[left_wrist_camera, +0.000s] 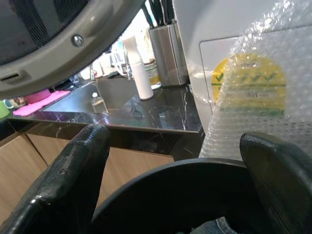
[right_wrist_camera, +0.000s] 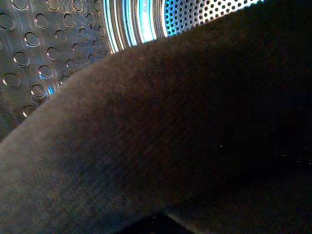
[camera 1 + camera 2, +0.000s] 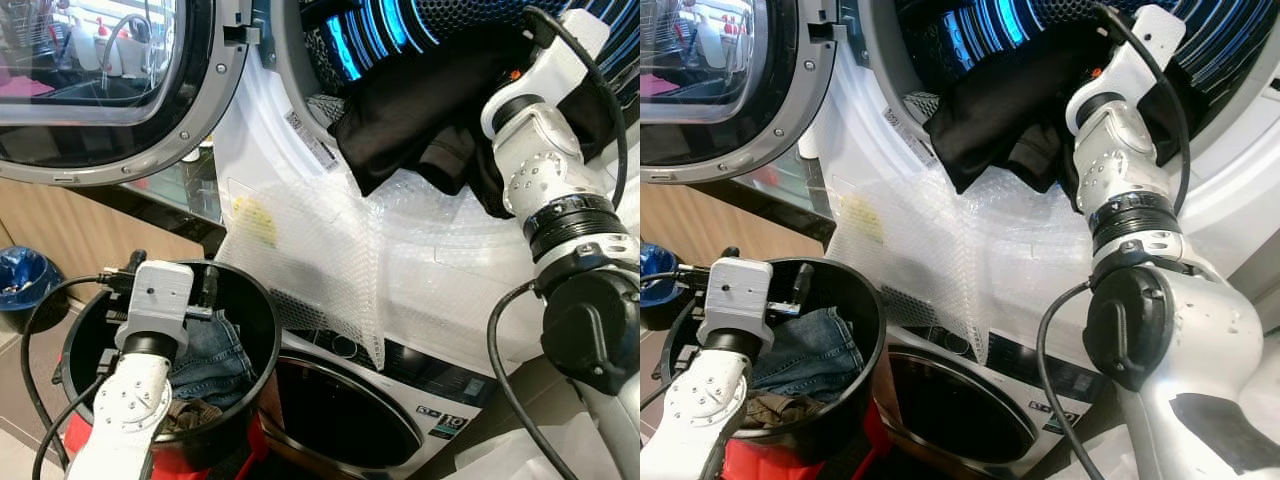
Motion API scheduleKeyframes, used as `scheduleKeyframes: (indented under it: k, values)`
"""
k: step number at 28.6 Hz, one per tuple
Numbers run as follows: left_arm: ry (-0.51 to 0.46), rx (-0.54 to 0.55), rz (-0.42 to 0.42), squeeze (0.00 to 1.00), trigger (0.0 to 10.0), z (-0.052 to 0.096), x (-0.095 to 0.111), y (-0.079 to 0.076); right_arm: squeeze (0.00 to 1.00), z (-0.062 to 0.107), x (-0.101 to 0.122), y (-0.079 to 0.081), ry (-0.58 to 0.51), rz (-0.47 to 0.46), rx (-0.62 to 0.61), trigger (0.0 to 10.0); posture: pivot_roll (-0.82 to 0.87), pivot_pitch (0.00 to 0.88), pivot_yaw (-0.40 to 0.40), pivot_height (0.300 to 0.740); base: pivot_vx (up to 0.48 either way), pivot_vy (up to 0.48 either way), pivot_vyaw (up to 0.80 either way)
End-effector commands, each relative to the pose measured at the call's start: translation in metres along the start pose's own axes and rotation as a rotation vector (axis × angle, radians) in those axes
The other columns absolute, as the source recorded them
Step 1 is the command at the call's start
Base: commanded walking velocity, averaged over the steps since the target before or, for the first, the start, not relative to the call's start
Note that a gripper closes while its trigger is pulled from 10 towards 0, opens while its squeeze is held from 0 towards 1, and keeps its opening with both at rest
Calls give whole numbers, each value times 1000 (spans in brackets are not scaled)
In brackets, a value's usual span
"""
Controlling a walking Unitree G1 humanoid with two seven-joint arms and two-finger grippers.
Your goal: Clothes washing
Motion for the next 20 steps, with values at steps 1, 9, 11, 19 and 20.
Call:
scheduleKeyframes:
  k: [1, 9, 11, 19, 20]
  values:
    - [-22, 7, -19, 0, 10000, -1, 8, 2, 0, 4, -34, -5, 119, -23, -16, 10000, 164, 55, -76, 740, 277, 0, 0]
    - [-21, -9, -14, 0, 10000, -3, 8, -2, 0, 5, -38, -6, 128, -23, -18, 10000, 158, 57, -72, 740, 292, 0, 0]
    - [-19, -12, -13, 0, 10000, -3, 8, -3, 0, 5, -39, -6, 133, -15, -16, 10000, 159, 54, -77, 740, 302, 0, 0]
    - [-17, -12, -13, 0, 10000, -1, 8, -5, 0, 5, -42, -3, 142, -5, -6, 10000, 167, 54, -82, 740, 151, 0, 0]
    - [-17, -12, -13, 0, 10000, -1, 8, -5, 0, 5, -42, -2, 143, -4, -6, 10000, 167, 54, -82, 740, 0, 0, 0]
Point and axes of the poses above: a point about 5 cm out from each wrist's last joint towards the gripper, its own z axis pointing back from the gripper into the wrist, its own x axis along the axis of the wrist's last joint, y = z × x, the point moved 3 cm from there along -z, pointing out of the wrist towards the gripper, and after that the axes turned 3 degrees about z, right-handed, at the moved point
